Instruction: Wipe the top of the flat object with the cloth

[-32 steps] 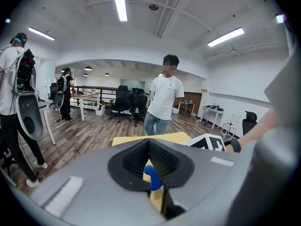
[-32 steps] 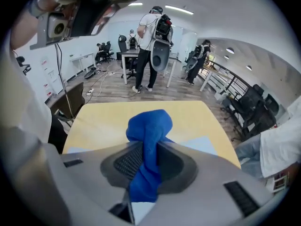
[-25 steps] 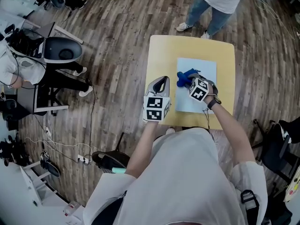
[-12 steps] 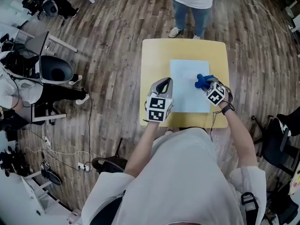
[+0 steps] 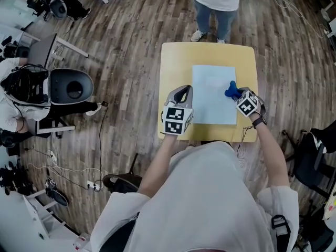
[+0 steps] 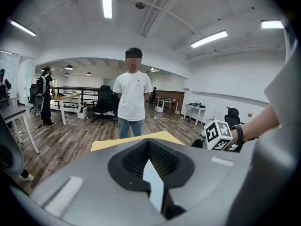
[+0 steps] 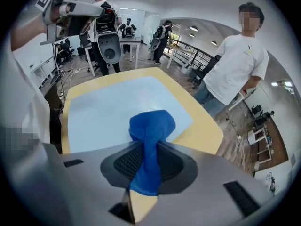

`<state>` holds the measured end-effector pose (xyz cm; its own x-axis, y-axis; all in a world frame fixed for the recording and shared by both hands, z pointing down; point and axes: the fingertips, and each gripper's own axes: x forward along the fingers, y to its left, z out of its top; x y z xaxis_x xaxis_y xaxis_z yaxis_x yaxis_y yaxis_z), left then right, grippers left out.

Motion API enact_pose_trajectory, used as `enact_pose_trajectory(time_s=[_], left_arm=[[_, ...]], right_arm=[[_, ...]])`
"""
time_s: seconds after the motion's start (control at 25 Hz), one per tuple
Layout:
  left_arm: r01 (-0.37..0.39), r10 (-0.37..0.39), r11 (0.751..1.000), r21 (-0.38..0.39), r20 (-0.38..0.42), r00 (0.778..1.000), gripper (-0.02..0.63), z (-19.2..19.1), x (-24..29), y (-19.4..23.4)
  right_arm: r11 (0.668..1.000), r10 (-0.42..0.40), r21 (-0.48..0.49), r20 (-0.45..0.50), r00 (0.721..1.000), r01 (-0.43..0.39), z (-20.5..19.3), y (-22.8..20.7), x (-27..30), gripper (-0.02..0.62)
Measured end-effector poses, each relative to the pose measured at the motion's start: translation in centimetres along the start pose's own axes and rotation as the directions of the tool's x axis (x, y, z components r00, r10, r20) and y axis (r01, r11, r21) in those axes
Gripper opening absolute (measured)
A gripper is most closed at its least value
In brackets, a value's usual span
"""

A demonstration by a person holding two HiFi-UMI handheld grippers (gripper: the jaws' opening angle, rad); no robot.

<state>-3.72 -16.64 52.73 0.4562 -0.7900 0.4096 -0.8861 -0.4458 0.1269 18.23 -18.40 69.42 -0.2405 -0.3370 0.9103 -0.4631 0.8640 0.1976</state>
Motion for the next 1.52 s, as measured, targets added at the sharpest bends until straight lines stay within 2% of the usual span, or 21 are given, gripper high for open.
enact_pose_trajectory(time_s=[0.16, 0.36, 0.48, 0.6, 0.72, 0.84, 1.12, 1.52], left_arm=[[-0.058, 0.059, 0.998, -0.007, 0.024, 0.998, 0.009, 0.2, -1.4, 1.4], [-0.11, 0.111, 0.994, -0.025, 0.037, 0.993, 0.009, 0.3, -3.2, 3.1], [-0.139, 0.14, 0.99, -0.035, 0.039, 0.989, 0.009, -0.1, -4.3, 4.0], [-0.164, 0.165, 0.985, -0.047, 0.03, 0.986, 0.009, -0.9, -5.5, 4.8], [-0.18, 0.182, 0.982, -0.056, 0.028, 0.983, 0.009, -1.2, -6.2, 5.0], [-0.184, 0.186, 0.981, -0.055, 0.031, 0.982, 0.009, -1.3, -6.4, 4.8], [-0.163, 0.165, 0.985, -0.055, 0.025, 0.986, 0.009, -1.4, -6.1, 5.0], [-0.055, 0.055, 0.998, -0.013, 0.025, 0.998, 0.009, -0.1, -2.9, 1.4]], right_arm=[[0.992, -0.002, -0.127, 0.084, 0.996, 0.012, 5.9, 2.1, -2.0, 0.091], [0.97, 0.115, -0.232, 0.202, 0.973, -0.066, 13.8, 7.4, -2.3, 0.092], [0.948, 0.167, -0.304, 0.218, 0.962, -0.096, 16.9, 10.3, -1.4, 0.091], [0.915, 0.213, -0.383, 0.185, 0.959, -0.129, 18.4, 13.3, 0.4, 0.092], [0.882, 0.228, -0.447, 0.126, 0.966, -0.15, 17.9, 15.1, 2.8, 0.092], [0.877, 0.225, -0.452, 0.085, 0.971, -0.163, 16.4, 15.4, 4.4, 0.092], [0.904, 0.202, -0.394, 0.053, 0.978, -0.166, 12.8, 13.8, 3.6, 0.092], [0.976, 0.085, -0.2, -0.011, 0.996, -0.085, 3.0, 7.0, 1.3, 0.092]])
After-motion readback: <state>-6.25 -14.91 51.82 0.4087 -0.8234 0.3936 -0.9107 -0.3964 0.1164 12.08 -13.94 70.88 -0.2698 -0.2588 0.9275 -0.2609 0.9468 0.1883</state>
